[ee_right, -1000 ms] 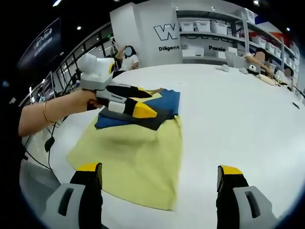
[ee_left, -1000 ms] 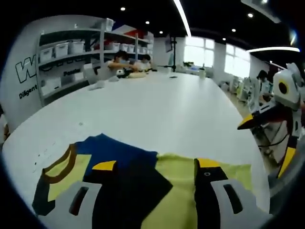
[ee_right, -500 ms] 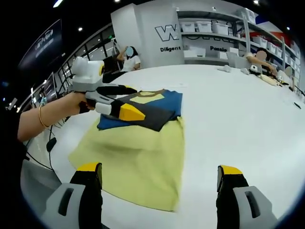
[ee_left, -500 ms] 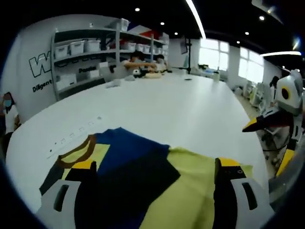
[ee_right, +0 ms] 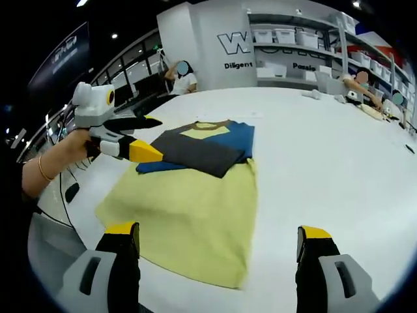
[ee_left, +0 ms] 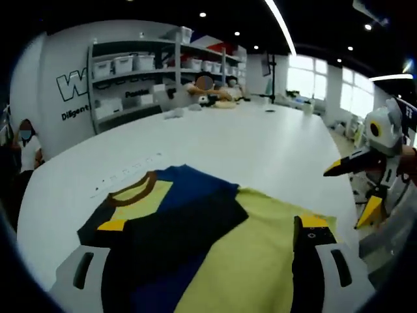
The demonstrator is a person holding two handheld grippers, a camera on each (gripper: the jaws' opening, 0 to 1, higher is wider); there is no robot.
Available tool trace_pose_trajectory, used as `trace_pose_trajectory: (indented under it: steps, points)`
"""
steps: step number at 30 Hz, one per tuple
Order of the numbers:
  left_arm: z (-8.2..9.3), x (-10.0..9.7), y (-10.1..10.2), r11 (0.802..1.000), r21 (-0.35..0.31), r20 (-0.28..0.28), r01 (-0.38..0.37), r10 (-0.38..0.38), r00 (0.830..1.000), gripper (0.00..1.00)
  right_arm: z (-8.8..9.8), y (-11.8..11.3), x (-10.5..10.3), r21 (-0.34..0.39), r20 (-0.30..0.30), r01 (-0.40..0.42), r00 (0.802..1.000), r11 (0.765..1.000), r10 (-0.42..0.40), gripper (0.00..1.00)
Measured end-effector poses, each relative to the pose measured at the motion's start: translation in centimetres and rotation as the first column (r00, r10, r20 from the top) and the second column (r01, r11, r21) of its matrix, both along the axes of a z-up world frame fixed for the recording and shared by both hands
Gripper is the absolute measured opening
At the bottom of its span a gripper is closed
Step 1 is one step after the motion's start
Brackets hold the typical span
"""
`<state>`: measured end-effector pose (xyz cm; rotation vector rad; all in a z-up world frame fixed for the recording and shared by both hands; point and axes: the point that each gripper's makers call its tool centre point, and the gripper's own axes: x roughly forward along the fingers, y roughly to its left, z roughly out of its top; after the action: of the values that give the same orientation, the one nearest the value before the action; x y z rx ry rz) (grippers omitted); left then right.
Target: Fold the garment on the visible template until the final outline fits inside the template.
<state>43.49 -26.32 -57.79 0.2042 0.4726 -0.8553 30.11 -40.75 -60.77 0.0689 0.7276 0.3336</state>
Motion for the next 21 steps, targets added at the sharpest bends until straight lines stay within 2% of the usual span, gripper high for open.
trace_pose_trajectory:
  steps: [3,7,10,14,21]
  points:
    - [-0.1,-1.0,1.1,1.000,0.001,-0.002,-0.005,0.005,1.000,0.99,-0.3,0.2,-0.2,0.004,-0.007,-0.003,1.000,1.000,0.003,0.99]
    - [-0.3,-1.9,2.8,0.999,0.039,0.030,-0.018,0.017,0.999,0.99,-0.5,0.5,-0.4,0.004,-0.012,-0.015,1.000,1.000,0.015,0.99]
    - [-0.3,-2.8,3.9,0.998,0.052,0.024,-0.022,0.021,1.000,0.99,-0.7,0.8,-0.7,-0.002,-0.017,-0.027,0.999,1.000,0.027,0.99]
    - [-0.1,-4.5,5.2,0.998,0.055,0.034,-0.024,0.023,0.999,0.99,-1.0,1.1,-1.1,-0.002,-0.027,-0.042,0.999,0.999,0.042,0.99]
    - [-0.3,-6.7,7.3,0.998,0.040,0.018,-0.056,0.055,0.998,0.99,-1.5,1.3,-1.7,-0.005,-0.040,-0.056,0.998,0.998,0.056,0.99]
